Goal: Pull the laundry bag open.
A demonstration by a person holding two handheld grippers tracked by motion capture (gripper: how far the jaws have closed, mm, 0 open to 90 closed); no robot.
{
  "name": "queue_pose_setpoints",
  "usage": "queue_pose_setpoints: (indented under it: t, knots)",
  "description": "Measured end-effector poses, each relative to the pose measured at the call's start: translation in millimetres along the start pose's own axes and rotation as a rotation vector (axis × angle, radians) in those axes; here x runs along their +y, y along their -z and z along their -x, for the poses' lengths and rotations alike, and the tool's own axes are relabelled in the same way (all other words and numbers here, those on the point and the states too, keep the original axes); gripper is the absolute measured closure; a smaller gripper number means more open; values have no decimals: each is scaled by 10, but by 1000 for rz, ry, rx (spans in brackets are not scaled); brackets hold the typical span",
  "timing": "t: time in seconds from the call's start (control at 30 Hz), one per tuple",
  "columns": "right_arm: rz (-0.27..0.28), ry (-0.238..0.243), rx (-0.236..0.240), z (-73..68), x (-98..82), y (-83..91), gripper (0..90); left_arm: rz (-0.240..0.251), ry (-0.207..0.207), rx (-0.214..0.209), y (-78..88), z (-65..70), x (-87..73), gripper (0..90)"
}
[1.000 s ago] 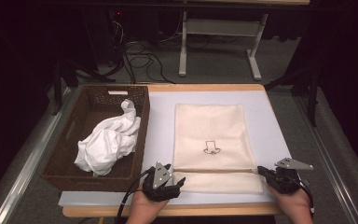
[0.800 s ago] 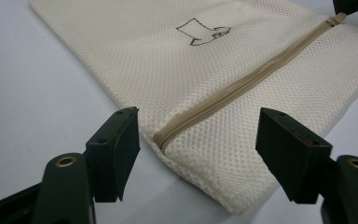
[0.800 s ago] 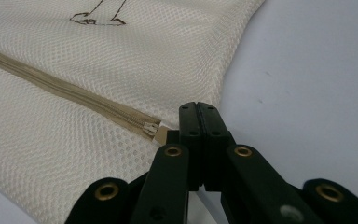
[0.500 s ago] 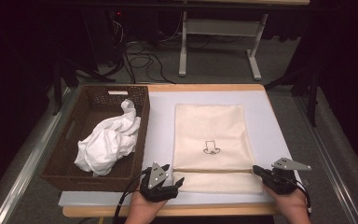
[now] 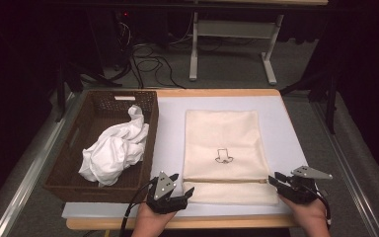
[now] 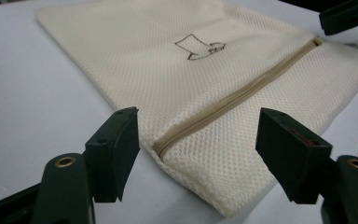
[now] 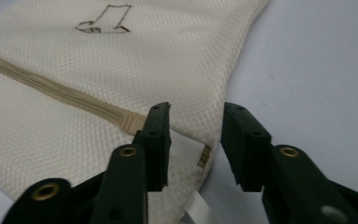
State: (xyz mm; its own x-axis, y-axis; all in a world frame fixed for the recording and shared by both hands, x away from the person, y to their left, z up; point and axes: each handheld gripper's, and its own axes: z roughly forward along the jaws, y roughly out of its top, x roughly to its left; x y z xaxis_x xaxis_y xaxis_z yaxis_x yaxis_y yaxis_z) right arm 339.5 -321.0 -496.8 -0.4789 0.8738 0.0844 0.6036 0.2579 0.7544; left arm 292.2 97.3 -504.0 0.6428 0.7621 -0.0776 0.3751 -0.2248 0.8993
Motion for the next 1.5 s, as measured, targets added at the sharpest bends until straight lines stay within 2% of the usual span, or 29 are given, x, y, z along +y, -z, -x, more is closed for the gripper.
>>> queue_pose_setpoints:
  t: [0.03,0.1,0.13,0.17,0.2,0.3,0.33,0.37,0.43,0.57,0.73,0.9,1.07,1.33,1.5]
  knots:
    - [-15,-17,4,19,-15,-17,591,21,-5,9,19,8,14,296]
    - [-31,-23,5,44,-42,-41,574,156,-31,32,119,51,50,276]
    - [-33,-20,6,58,-52,-36,569,156,-31,32,119,51,50,277]
    - [-34,-30,8,63,-56,-26,561,235,-45,34,187,96,88,274]
    - [-30,-31,11,71,-58,-18,552,239,-51,36,194,110,88,262]
    - [-30,-38,12,75,-63,-18,536,181,-69,29,137,139,59,235]
    - [-40,-33,14,76,-63,-26,530,181,-69,29,137,139,59,230]
    - [-50,-40,19,68,-64,-40,523,158,-65,27,104,132,53,230]
    - [-64,-24,30,66,-75,-75,503,141,-52,19,79,121,49,230]
    - [-55,-5,27,40,-90,-84,545,112,-53,13,57,117,35,240]
    - [-56,50,18,-18,-101,-94,618,109,-61,8,34,136,36,241]
    - [-57,66,16,-31,-102,-88,673,98,-59,3,-6,143,29,241]
    - [-59,44,35,-6,-95,-81,724,89,-71,-7,-23,153,23,246]
    - [-67,63,43,-24,-74,-68,773,86,-72,-3,-25,150,22,248]
    - [-42,78,42,-31,-53,-30,815,84,-74,-1,-25,152,22,250]
